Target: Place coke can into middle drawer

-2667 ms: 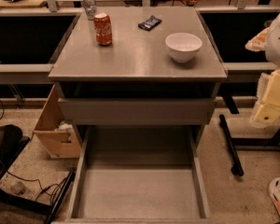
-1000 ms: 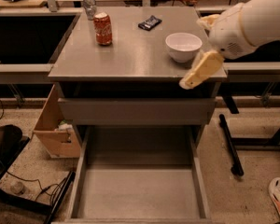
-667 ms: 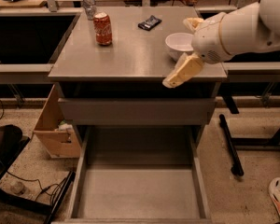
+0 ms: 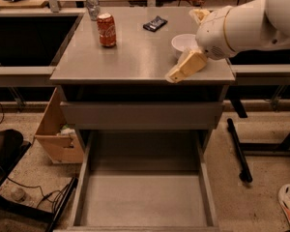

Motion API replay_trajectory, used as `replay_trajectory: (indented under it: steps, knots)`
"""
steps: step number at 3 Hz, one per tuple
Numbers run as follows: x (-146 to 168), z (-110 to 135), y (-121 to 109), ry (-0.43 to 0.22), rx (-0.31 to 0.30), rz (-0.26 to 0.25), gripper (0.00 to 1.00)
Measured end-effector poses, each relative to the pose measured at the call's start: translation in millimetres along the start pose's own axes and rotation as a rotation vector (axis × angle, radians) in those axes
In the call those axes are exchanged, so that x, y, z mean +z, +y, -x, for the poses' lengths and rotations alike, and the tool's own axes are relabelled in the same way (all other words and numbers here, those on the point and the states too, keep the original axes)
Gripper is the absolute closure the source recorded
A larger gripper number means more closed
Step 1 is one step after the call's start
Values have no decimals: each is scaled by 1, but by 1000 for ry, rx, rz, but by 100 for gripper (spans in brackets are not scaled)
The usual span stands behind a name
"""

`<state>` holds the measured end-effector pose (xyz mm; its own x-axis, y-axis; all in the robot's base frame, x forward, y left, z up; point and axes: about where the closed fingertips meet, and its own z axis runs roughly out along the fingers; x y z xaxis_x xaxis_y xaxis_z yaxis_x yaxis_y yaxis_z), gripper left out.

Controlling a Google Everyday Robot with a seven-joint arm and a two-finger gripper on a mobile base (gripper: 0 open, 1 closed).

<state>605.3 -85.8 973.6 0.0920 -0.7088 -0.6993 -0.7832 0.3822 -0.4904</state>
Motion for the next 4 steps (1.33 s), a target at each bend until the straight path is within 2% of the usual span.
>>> replay_trajectory:
  steps: [1, 2, 3, 4]
  knots:
    - [11, 2, -8, -60, -12, -12, 0]
    - [69, 9, -39, -251, 23, -34, 0]
    - [127, 8, -54, -360, 108, -43, 0]
    - [175, 21, -54, -341, 140, -50, 0]
